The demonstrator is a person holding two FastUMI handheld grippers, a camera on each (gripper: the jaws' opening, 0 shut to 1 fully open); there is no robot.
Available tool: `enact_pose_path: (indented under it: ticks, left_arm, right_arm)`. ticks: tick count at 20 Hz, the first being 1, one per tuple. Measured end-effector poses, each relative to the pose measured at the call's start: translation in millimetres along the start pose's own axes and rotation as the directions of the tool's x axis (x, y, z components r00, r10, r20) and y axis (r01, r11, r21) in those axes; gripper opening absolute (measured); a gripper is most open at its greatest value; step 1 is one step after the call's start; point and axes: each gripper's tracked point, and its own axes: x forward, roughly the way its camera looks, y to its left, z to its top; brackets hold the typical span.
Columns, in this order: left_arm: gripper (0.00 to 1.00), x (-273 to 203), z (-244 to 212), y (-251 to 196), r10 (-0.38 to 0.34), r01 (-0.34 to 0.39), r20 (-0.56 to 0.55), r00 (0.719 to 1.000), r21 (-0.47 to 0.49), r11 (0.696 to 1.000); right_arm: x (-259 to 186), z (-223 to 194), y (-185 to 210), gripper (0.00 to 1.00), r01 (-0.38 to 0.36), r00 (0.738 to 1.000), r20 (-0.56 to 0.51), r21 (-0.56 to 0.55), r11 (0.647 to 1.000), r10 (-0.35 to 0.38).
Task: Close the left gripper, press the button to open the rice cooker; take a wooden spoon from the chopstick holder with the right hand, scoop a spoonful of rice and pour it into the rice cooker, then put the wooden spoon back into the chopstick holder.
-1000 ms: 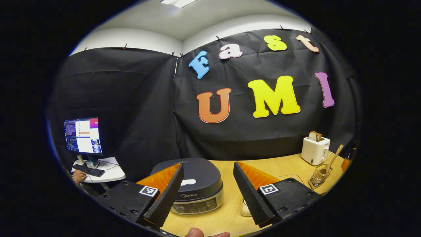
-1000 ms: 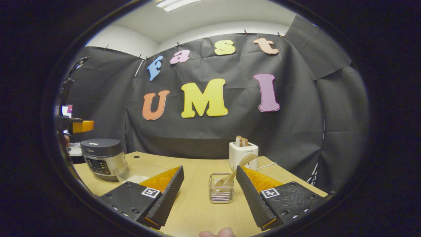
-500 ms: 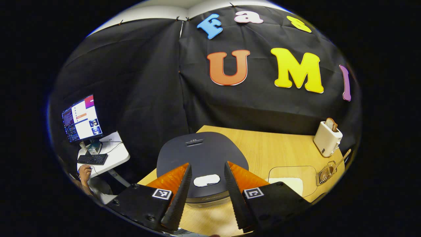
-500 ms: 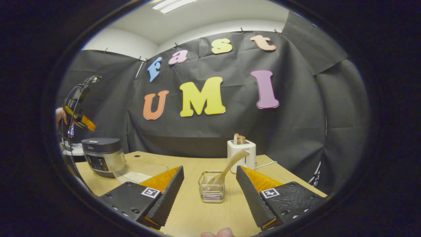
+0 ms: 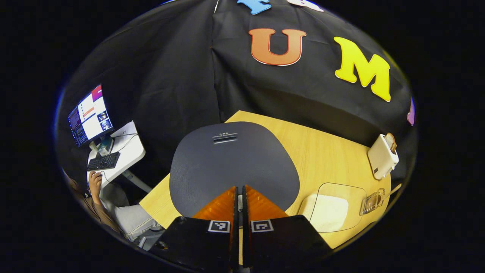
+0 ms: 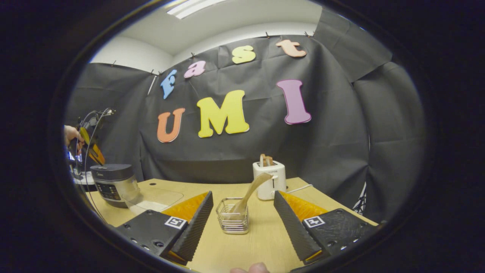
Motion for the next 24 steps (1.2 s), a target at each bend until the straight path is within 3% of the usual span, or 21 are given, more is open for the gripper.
enact_pose_path:
  ticks: [3,10,14,15,16,18,19,20,21,22,23,24]
  left_arm:
    - [0.03,3.9,-5.7,1.6,0.005,-0.004,-0.032,0.999,0.031,1.0]
    - [0.04,3.7,-14.9,-1.7,0.014,-0.015,-0.051,0.999,-0.008,1.0]
    - [0.03,1.4,-4.9,0.8,0.024,-0.027,0.041,0.999,0.081,0.996]
    - [0.03,-1.6,2.0,0.0,0.025,-0.031,0.073,0.997,0.082,0.996]
    - [0.11,-4.3,3.9,-5.2,0.001,-0.007,0.081,0.997,0.07,0.998]
    - [0.45,-9.5,19.4,-0.1,-0.004,-0.001,0.154,0.988,0.032,1.0]
    - [0.55,-16.8,30.6,2.3,-0.011,0.009,0.198,0.98,0.011,1.0]
    - [0.54,-26.7,44.2,6.5,-0.012,0.013,0.253,0.967,-0.005,1.0]
    - [0.63,-37.3,57.5,11.8,-0.01,0.013,0.315,0.949,-0.008,1.0]
    - [0.77,-45.7,70.7,17.7,-0.001,0.004,0.372,0.928,-0.008,1.0]
    - [0.83,-58.1,78.8,21.2,-0.001,0.003,0.42,0.907,-0.004,1.0]
    - [0.99,-64.4,84.5,19.9,-0.016,0.02,0.446,0.895,-0.002,1.0]
  right_arm:
    - [2.3,-0.4,-0.8,0.96,0.005,1.0,-0.006,0.009,1.0,-0.005]
    - [6.8,-8.2,16.8,0.96,-0.023,1.0,-0.015,0.011,1.0,0.023]
    - [12.3,-6.3,11.3,0.96,-0.015,1.0,-0.023,-0.006,1.0,0.015]
    - [14.1,-1.8,7.8,0.92,-0.006,1.0,-0.018,-0.014,1.0,0.006]
    - [16.2,1.2,4.6,0.92,0.004,1.0,-0.013,-0.02,1.0,-0.004]
    - [20.9,7.4,0.9,0.96,0.015,1.0,-0.008,-0.028,0.999,-0.016]
    - [23.2,9.2,0.4,0.92,0.016,1.0,-0.009,-0.031,0.999,-0.017]
    - [26.6,7.4,-0.1,0.96,0.015,1.0,-0.018,-0.028,0.999,-0.016]
    - [28.8,6.2,0.2,0.96,0.014,0.999,-0.028,-0.023,1.0,-0.015]
    - [30.4,4.7,-0.8,0.96,0.015,0.999,-0.036,-0.018,1.0,-0.016]
    - [33.2,5.1,-0.3,0.96,0.015,0.999,-0.041,-0.019,1.0,-0.015]
    - [35.8,3.7,0.4,0.92,0.014,0.999,-0.048,-0.022,1.0,-0.015]
